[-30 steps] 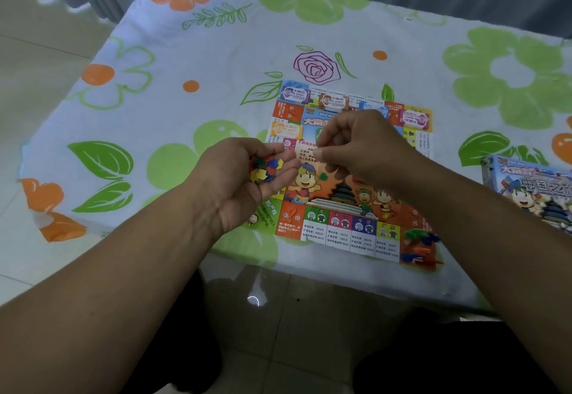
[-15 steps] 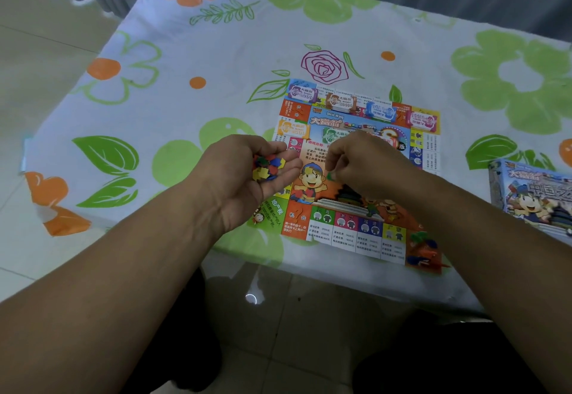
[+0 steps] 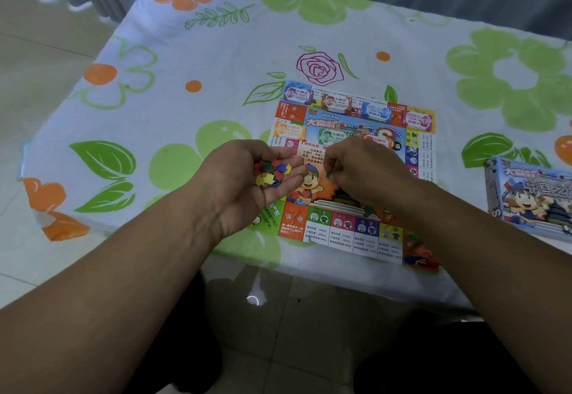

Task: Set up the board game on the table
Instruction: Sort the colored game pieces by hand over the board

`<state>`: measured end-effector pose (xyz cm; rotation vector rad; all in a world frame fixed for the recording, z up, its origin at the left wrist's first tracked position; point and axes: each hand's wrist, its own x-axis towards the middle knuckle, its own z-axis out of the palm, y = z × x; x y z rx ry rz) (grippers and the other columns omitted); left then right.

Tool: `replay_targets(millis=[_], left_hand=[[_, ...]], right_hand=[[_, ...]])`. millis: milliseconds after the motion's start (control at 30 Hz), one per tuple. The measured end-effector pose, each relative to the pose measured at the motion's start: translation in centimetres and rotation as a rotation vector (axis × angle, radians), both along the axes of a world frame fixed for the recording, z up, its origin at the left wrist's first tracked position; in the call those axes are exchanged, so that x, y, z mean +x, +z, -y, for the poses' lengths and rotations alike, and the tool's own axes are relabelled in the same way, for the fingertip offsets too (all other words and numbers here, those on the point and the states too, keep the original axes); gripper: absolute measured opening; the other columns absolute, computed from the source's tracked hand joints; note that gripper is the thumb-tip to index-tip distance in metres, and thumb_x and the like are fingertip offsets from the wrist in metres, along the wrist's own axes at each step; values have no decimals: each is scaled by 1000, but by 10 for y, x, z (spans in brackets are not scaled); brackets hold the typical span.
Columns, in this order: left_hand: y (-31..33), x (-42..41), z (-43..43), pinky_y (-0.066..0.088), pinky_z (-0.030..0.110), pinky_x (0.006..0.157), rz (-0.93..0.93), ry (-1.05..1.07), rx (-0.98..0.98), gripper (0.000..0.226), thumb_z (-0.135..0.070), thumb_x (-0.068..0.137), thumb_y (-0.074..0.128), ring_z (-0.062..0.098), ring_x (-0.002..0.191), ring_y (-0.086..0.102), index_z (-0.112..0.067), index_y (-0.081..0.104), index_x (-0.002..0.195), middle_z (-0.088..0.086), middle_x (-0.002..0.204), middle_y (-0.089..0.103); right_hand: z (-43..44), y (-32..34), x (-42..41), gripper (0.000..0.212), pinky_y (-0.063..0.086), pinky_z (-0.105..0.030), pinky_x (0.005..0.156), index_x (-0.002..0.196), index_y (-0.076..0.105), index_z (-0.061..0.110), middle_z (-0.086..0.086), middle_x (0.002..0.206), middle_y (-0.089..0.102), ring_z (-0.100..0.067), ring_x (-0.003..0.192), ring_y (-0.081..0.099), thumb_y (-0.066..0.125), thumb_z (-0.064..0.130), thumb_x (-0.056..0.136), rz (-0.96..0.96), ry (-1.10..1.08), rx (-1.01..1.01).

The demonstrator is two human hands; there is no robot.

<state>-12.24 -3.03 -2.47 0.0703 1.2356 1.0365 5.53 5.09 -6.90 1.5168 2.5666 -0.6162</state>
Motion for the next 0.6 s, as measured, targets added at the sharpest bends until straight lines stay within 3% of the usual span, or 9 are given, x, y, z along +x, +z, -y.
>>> replay_targets(millis=[67, 200, 267, 467, 600], left_hand=[[0, 0, 0, 62, 40, 79, 0, -10, -3, 27, -1, 96, 41, 35, 100, 73, 7, 66, 97, 22, 95, 73], [-2, 0, -1, 61, 40, 80, -3, -23, 0, 28, -1, 96, 39, 34, 98, 74, 5, 66, 100, 21, 97, 73], [-3, 0, -2, 62, 40, 80, 1, -24, 11, 29, 1, 96, 39, 32, 90, 73, 5, 67, 100, 21, 97, 72], [-8, 3, -2, 63, 37, 73, 28, -29, 7, 33, 4, 95, 38, 24, 73, 70, 8, 67, 109, 20, 103, 75], [-8, 3, -2, 64, 36, 69, 45, -14, -5, 32, 5, 95, 38, 25, 71, 71, 9, 66, 111, 22, 106, 74]], right_hand=[[0, 5, -1, 9, 48, -31, 71, 96, 70, 22, 3, 100, 67, -18, 90, 62, 65, 16, 93, -63, -16, 29], [6, 29, -12, 6, 47, -27, 66, 89, 72, 23, 9, 82, 68, -2, 70, 60, 67, 20, 90, -428, -33, 19], [12, 36, -18, 4, 44, -25, 64, 88, 72, 25, 12, 77, 67, 2, 65, 57, 69, 23, 89, -519, 22, -34], [21, 29, -20, 11, 52, -39, 72, 96, 74, 21, 15, 79, 61, -2, 77, 57, 73, 22, 84, -468, 129, -54], [21, 28, -20, 11, 47, -29, 70, 97, 75, 20, 13, 83, 59, 0, 78, 56, 74, 21, 86, -465, 129, -32]])
